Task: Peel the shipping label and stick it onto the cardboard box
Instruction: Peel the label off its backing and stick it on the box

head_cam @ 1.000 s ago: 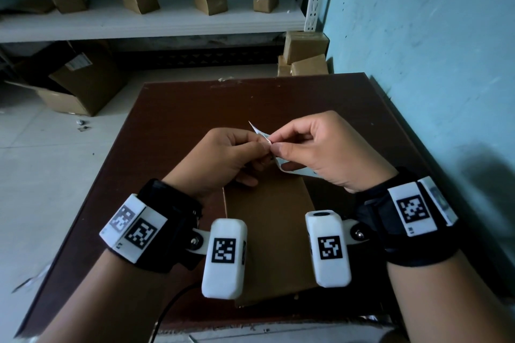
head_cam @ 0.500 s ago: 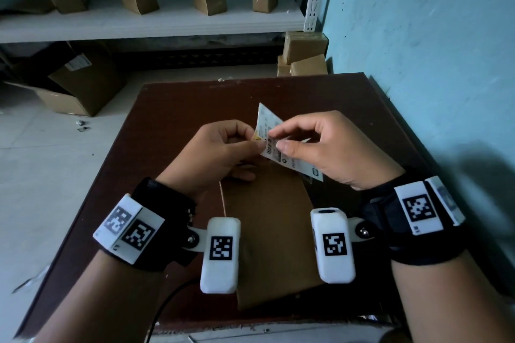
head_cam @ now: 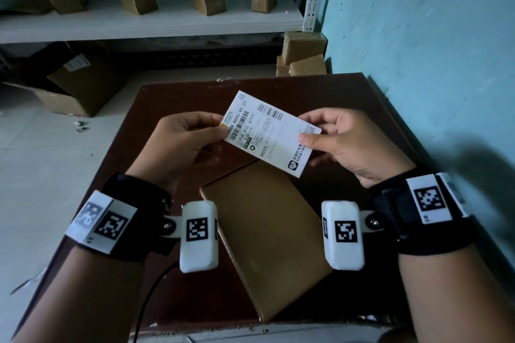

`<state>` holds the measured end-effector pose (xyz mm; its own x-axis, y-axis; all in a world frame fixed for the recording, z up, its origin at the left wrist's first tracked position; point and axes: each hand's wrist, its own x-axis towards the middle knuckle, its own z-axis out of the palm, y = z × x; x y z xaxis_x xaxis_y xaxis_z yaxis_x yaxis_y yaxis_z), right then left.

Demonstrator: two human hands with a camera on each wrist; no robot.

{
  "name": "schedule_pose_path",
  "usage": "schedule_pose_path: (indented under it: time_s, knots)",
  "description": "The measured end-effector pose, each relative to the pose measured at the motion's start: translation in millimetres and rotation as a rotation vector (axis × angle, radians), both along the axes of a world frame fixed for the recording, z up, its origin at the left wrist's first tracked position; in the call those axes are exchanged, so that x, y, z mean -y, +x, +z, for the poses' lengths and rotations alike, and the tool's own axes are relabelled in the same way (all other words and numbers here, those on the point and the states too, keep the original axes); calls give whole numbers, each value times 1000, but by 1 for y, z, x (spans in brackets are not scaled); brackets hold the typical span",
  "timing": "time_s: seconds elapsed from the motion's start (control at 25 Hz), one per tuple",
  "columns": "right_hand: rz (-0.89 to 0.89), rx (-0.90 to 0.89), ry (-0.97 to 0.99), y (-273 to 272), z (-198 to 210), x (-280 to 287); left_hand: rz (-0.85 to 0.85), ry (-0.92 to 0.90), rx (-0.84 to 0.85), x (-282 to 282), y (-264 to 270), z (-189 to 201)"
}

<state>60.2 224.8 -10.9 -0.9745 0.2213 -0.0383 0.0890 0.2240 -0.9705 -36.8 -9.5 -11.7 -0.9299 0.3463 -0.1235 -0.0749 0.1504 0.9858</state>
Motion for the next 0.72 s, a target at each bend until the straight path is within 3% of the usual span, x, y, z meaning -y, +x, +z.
schedule_pose_path:
  time_s: [0.16,0.28,0.56,0.72]
  knots:
    - [61,22,33,2,1,2,-94,-12,72,-1,1,0]
    - [83,19,61,2,2,5,-128,-42,10,-3,2,-1]
    - [155,188,-66,5,-3,14,103,43,-71,2,-6,-9]
    - [165,208,-46,4,-3,17,104,50,-50,0,-6,-10]
